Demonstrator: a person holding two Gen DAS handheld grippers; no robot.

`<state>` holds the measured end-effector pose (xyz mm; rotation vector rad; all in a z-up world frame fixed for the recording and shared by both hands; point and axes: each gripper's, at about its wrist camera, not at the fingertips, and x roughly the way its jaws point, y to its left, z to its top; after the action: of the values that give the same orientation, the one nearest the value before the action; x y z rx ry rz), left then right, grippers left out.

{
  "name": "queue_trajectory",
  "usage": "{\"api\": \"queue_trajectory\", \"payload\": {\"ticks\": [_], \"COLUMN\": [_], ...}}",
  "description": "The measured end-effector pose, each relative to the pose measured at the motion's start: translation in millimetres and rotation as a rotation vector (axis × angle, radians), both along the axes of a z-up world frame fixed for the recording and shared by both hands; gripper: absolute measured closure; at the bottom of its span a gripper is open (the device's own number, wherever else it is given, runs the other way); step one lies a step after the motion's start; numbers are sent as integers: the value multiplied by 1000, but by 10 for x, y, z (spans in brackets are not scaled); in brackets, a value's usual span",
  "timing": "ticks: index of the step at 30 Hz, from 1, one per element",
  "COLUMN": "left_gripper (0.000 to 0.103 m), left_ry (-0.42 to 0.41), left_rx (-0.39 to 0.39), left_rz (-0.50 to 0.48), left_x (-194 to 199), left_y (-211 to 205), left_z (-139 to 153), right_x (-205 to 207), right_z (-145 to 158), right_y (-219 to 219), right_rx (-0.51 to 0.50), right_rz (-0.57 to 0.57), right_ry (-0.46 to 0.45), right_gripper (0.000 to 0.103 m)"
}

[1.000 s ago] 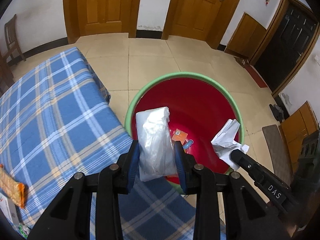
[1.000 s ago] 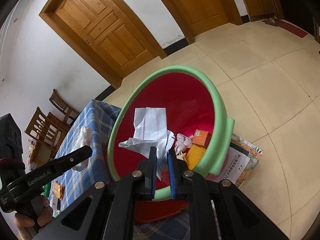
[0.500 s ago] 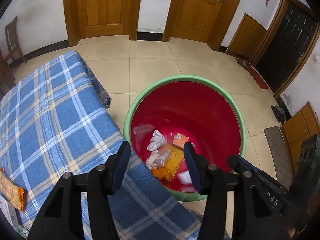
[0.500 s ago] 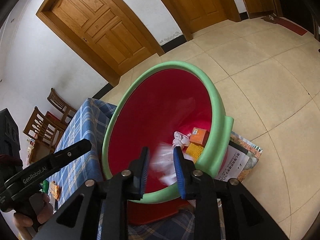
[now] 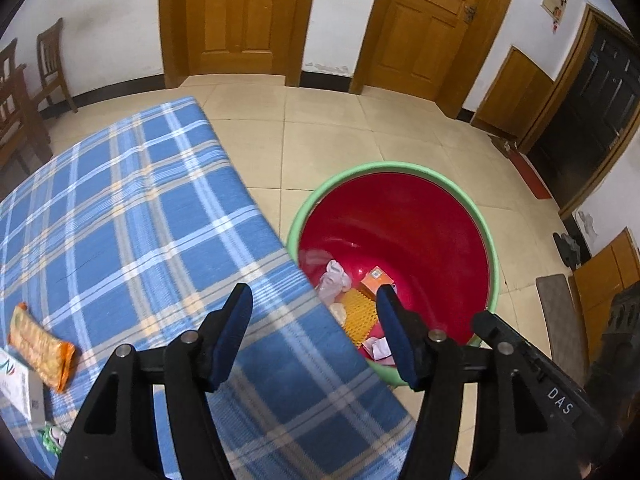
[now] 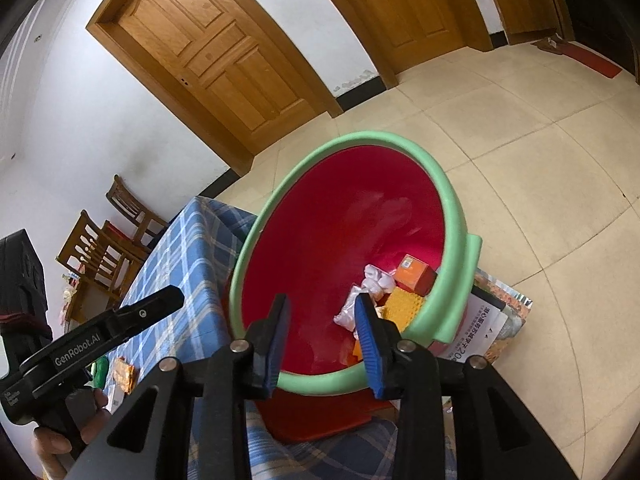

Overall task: Collect trash
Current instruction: 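Move both open grippers back over the table toward the remaining trash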

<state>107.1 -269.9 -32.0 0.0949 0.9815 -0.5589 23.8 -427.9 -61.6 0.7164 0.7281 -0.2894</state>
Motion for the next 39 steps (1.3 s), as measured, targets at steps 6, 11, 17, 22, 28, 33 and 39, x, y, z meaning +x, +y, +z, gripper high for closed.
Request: {"api": "queue_trajectory", "payload": {"ticks": [6, 11, 17, 22, 28, 33, 39], "left_gripper": [38, 38, 38, 37, 37, 37, 37], "left_ry": [-13, -27, -48, -52, -49, -35, -7], "left_rx": [-8, -19, -32, -44, -46, -43, -28], "left_rz": [44, 83, 135, 190, 266, 353, 460], "left_x": [-83, -146, -223, -282, -325, -326, -317], "left_y": [213, 422, 701, 968, 1306, 1666, 2074], "left_z": [90, 181, 281, 333, 346, 302, 173], "right_x": [-29, -57, -64, -70, -70, -49, -6], "right_z": [103, 209, 319, 381, 437, 464, 447], "right_y": [92, 224, 391, 544, 721, 855, 1003], "right_rx": [-11, -24, -37, -47, -55, -59, -62], "right_rz": [21, 41, 79, 114, 152, 184, 223], "right_ry": [-22, -43, -66, -78, -90, -90, -83], "right_gripper": [66, 66, 65, 64, 62, 61, 60]}}
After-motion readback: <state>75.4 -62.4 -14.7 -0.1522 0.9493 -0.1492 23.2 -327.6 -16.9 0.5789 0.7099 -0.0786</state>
